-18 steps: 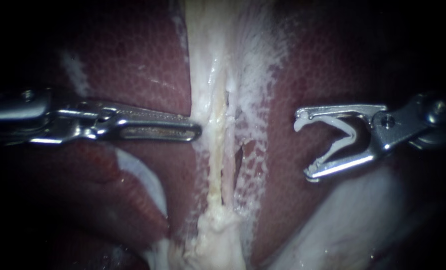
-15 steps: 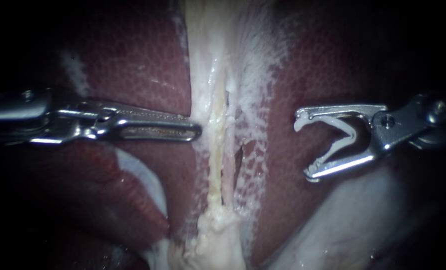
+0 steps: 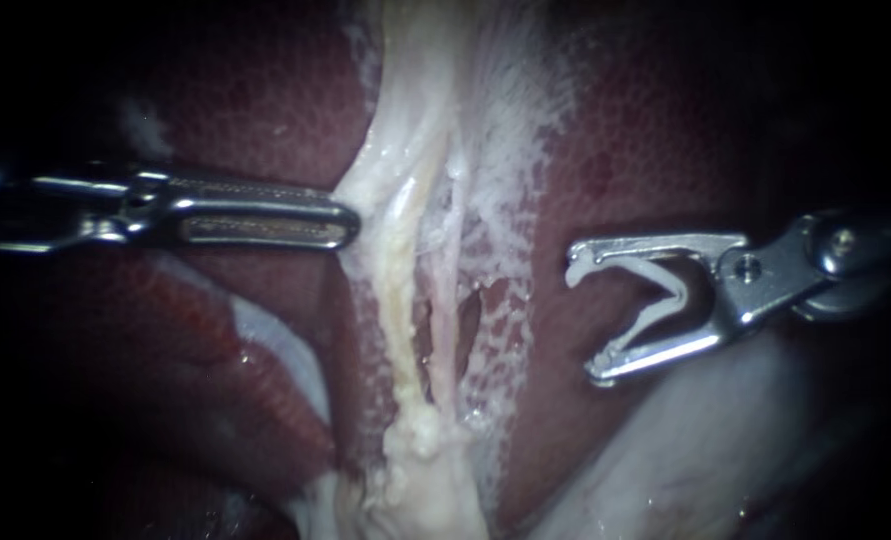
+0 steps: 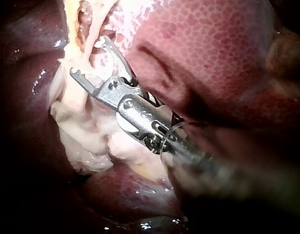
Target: Clipping first clip left tube
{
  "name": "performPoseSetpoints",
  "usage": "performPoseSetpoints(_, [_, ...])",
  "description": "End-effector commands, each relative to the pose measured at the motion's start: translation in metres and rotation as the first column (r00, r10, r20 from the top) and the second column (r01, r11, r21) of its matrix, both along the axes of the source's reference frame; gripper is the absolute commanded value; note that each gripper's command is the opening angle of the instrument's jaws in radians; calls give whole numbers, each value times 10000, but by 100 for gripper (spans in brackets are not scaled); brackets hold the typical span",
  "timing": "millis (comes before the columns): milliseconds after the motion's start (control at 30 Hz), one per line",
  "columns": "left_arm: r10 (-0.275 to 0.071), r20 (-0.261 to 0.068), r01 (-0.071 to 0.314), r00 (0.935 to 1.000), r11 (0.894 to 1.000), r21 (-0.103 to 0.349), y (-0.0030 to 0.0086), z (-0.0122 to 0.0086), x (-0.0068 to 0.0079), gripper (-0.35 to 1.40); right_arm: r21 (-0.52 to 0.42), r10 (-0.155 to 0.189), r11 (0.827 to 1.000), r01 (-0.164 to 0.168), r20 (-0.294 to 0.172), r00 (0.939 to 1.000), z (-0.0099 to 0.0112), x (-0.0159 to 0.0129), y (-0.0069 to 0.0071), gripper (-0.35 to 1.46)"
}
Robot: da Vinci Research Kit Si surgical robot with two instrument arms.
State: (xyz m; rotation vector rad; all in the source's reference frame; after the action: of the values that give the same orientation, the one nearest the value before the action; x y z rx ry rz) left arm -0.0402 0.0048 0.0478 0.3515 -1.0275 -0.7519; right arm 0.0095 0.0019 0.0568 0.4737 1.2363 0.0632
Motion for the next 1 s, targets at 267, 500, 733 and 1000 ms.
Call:
performPoseSetpoints(267, [-35,-35,35,10000,10000,-26,-3,-3,1,-35,388,-311,9988,311,-2,9995,38,39,-40,60])
performPoseSetpoints(500, [-44,-45,44,10000,10000,-35,-5,-3,0,-35,534,-304,9981,298,103,9995,60,66,-62,60])
performPoseSetpoints(733, [-63,-58,63,10000,10000,-36,-7,-6,-2,-35,524,-239,9984,230,164,9996,72,81,-65,60])
performPoseSetpoints(1000, [-85,-77,84,9999,10000,-46,-9,-8,-5,-35,553,-286,9981,272,239,9993,86,96,-65,60])
